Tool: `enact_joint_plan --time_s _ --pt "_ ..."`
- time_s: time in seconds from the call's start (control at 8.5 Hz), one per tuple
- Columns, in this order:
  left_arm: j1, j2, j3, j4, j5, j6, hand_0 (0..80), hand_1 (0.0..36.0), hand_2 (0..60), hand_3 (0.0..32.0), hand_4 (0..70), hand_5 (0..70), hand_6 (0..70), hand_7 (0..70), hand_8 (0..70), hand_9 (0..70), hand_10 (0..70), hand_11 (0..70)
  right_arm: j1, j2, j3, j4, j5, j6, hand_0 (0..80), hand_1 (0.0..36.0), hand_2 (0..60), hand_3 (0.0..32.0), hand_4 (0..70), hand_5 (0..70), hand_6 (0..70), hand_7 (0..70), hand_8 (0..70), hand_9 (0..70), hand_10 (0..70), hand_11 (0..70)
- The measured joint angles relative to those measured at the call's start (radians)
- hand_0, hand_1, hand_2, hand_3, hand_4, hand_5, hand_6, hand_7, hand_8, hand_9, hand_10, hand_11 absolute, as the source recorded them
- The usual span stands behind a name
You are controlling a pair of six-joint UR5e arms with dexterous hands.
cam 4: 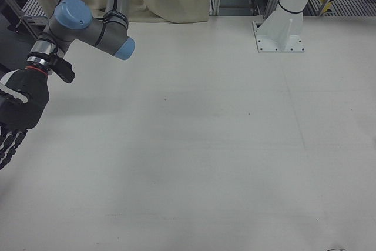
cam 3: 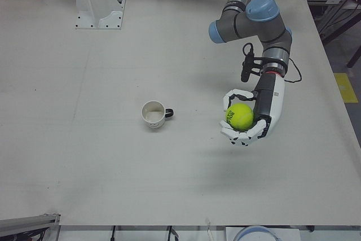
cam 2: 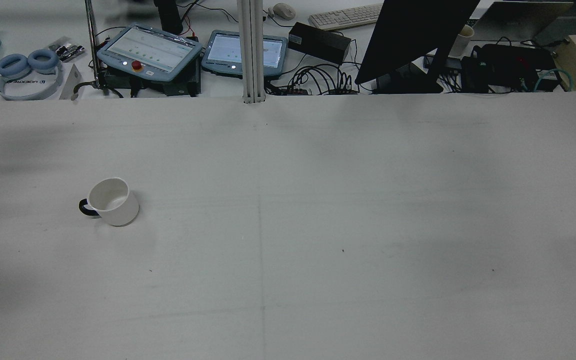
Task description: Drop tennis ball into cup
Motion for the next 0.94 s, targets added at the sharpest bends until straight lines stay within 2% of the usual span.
enact_joint_plan --time_s 0.24,0.59,0.94 --pt "0.088 -0.008 -0.045 0.012 0.000 0.001 80.0 36.0 58.9 0.0 38.2 35.0 70.0 70.0 51.0 65.0 35.2 53.5 0.000 0.000 0.000 0.001 0.000 0.000 0.0 0.0 0.0 0.0 0.0 0.0 0.0 0.0 0.0 0.0 0.0 0.0" --pt "0.247 -0.012 -0.063 0.025 -0.001 0.011 80.0 36.0 58.7 0.0 35.9 34.0 70.0 70.0 50.8 64.9 35.1 53.2 0.000 0.000 -0.001 0.000 0.000 0.000 0.0 0.0 0.0 0.0 0.0 0.0 0.0 0.0 0.0 0.0 0.0 0.0" --pt "0.336 -0.011 -0.067 0.031 -0.003 0.020 80.0 36.0 58.3 0.0 33.7 33.1 70.0 70.0 50.3 64.1 34.3 52.3 0.000 0.000 -0.001 0.000 0.000 0.000 0.0 0.0 0.0 0.0 0.0 0.0 0.0 0.0 0.0 0.0 0.0 0.0"
